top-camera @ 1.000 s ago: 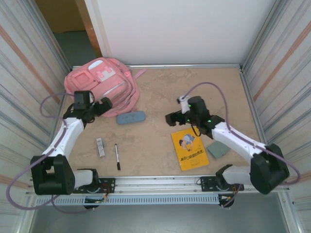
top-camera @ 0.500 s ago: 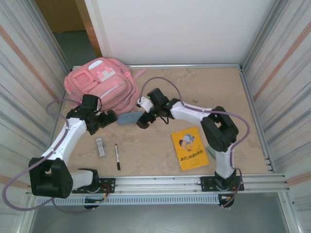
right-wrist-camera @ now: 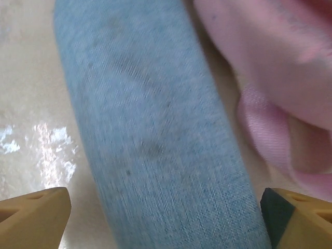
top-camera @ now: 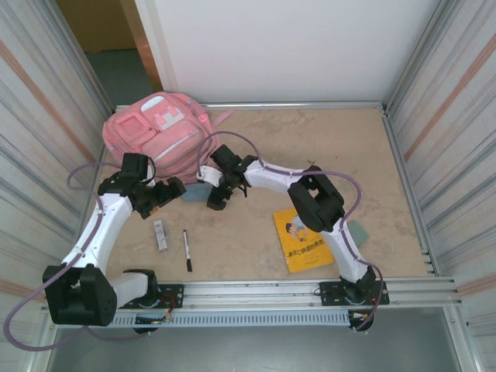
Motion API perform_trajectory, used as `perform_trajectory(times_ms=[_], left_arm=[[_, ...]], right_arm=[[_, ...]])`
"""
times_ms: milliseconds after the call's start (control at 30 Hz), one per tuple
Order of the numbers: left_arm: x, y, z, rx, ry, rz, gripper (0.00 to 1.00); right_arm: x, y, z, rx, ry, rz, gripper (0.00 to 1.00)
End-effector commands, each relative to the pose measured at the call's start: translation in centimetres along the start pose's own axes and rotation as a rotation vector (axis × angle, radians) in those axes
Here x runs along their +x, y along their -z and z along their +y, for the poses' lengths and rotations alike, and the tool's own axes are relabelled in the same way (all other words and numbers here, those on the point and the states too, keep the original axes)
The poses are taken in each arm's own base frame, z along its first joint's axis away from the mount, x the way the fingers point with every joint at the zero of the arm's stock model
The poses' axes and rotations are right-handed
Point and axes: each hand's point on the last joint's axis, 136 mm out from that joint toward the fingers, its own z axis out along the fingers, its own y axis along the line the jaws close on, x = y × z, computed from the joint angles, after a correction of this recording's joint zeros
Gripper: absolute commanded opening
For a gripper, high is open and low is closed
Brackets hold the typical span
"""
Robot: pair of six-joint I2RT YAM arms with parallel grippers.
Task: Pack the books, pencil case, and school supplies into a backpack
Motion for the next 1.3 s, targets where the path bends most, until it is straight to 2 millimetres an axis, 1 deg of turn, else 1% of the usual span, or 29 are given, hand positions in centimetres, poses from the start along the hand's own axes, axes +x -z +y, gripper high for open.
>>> perform_trajectory(times_ms=[0,100,167,233,300,433,567,633,733,767,833,867,967,1000,1033,1067,1100,1167,1200,1267], left_arm=[[0.6,0.1,0.0,0.010,0.000,0.036,0.99],[0.6,-0.3,0.1,0.009,0.017,0.040,0.99],[0.6,-0.4,-0.1,0.016,0.021,0.050,0.99],[0.7,-0.5,0.1,0.004,0.025,0.054,0.99],[0.5,-0.3,1.1,-0.044,0.052,0.033,0.99],[0.2,0.6,2.4,-0.031,0.119,0.008,0.99],[0.6,1.1,3.3,-0.010,0.161,-0.016,0.99],[1.0,1.1,3.4,-0.002,0.167,-0.012,0.99],[1.4,1.0,3.6,-0.001,0.172,-0.002,0.99],[1.5,0.9,3.6,0.000,0.177,0.002,0.99],[1.6,0.9,3.4,0.012,0.179,0.012,0.99],[1.7,1.0,3.3,0.019,0.177,0.014,0.99],[1.7,1.1,2.9,0.034,0.169,0.016,0.99],[1.7,1.2,2.9,0.039,0.171,0.015,0.99],[1.8,1.2,2.7,0.047,0.174,0.019,0.99],[1.9,1.3,2.6,0.055,0.175,0.022,0.99],[1.9,1.3,2.4,0.066,0.177,0.028,0.99],[2.2,1.5,2.0,0.085,0.184,0.043,0.98],[2.5,1.5,1.8,0.097,0.189,0.055,0.99],[2.8,1.4,1.3,0.124,0.193,0.070,0.99]], right_arm=[[1.4,0.4,0.7,-0.031,0.017,0.057,0.88],[1.7,1.2,1.8,-0.065,0.014,0.064,0.83],[1.5,1.8,2.4,-0.082,0.007,0.053,0.81],[0.8,1.9,2.0,-0.051,-0.010,0.011,0.83],[0.1,1.7,1.8,-0.034,-0.025,-0.025,0.84],[-1.3,0.5,1.1,0.003,-0.014,-0.065,0.86],[-2.0,-1.1,0.1,0.055,-0.004,-0.056,0.88],[-2.3,-1.7,0.2,0.070,0.028,-0.056,0.88],[-2.2,-2.7,0.9,0.060,0.056,-0.040,0.84],[-2.0,-2.9,1.2,0.045,0.055,-0.031,0.82],[-1.8,-2.9,1.9,0.015,0.041,-0.022,0.74],[-1.7,-2.8,2.3,-0.001,0.031,-0.018,0.72],[-1.1,-2.0,2.8,-0.014,-0.013,-0.008,0.65],[-0.7,-1.5,3.0,-0.014,-0.029,-0.001,0.63],[-0.3,-0.9,3.0,-0.007,-0.049,0.002,0.58],[0.1,-0.3,3.0,-0.001,-0.073,0.004,0.56],[0.7,0.6,3.1,-0.001,-0.105,0.003,0.53],[1.9,2.4,2.7,0.011,-0.185,-0.010,0.53],[3.2,3.1,2.6,0.015,-0.232,-0.005,0.52],[5.0,5.4,2.4,0.032,-0.309,-0.008,0.52]])
